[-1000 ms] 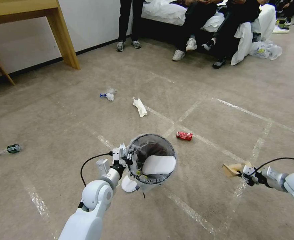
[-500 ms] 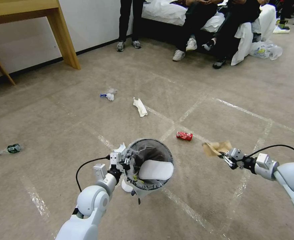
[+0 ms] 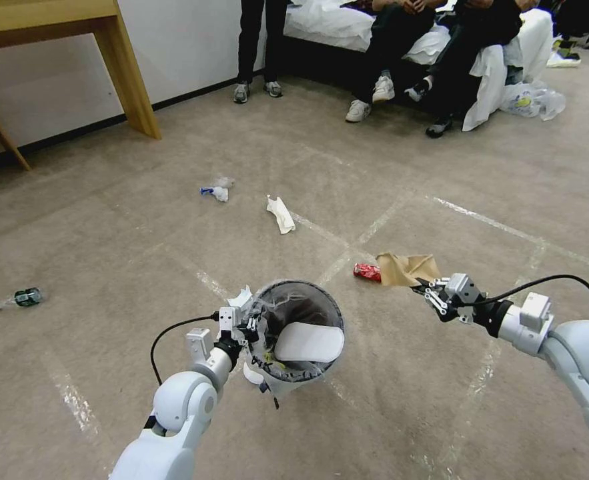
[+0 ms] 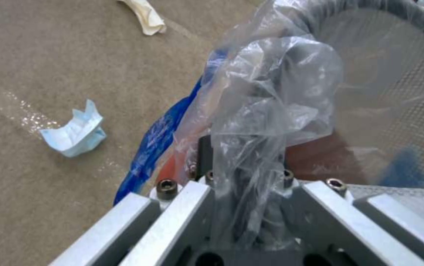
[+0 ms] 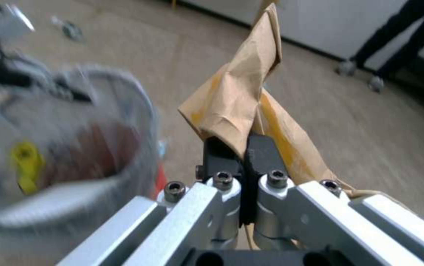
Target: Pick up the trash bin and place the garbage on the floor into it.
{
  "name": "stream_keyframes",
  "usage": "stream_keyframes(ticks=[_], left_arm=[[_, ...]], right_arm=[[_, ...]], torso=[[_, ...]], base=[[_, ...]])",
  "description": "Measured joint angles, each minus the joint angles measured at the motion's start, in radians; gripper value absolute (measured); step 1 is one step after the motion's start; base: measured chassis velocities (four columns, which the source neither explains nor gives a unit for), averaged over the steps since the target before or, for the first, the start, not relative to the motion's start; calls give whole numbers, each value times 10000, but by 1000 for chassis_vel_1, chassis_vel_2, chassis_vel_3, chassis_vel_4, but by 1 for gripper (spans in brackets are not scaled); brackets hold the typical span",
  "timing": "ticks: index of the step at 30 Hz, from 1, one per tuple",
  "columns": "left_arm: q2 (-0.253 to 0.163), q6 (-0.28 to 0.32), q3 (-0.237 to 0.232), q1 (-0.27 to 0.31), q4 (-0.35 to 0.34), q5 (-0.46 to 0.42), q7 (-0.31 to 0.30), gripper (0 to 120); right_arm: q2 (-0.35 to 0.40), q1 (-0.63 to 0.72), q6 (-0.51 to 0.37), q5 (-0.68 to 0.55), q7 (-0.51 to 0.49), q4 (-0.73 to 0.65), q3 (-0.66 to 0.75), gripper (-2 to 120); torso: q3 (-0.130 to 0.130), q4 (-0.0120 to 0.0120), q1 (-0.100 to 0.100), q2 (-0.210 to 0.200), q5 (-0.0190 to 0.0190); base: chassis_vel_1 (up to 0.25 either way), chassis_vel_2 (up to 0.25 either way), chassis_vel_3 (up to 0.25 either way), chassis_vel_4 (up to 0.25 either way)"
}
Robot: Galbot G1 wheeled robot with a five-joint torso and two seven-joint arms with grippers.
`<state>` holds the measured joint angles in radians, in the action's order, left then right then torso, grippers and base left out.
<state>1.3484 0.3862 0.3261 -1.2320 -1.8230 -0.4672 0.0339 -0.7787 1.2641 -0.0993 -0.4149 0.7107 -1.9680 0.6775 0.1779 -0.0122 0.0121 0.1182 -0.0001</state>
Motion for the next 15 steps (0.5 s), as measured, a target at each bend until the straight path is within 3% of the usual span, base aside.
stream_keyframes(ticks=[15], left_arm=[[162, -10, -223, 156, 46, 108, 22, 1]], right_arm=[[110, -58, -589, -861, -186, -2123, -715, 0]], torso=[[0, -1, 0, 0, 0]], base=[[0, 0, 0, 0]])
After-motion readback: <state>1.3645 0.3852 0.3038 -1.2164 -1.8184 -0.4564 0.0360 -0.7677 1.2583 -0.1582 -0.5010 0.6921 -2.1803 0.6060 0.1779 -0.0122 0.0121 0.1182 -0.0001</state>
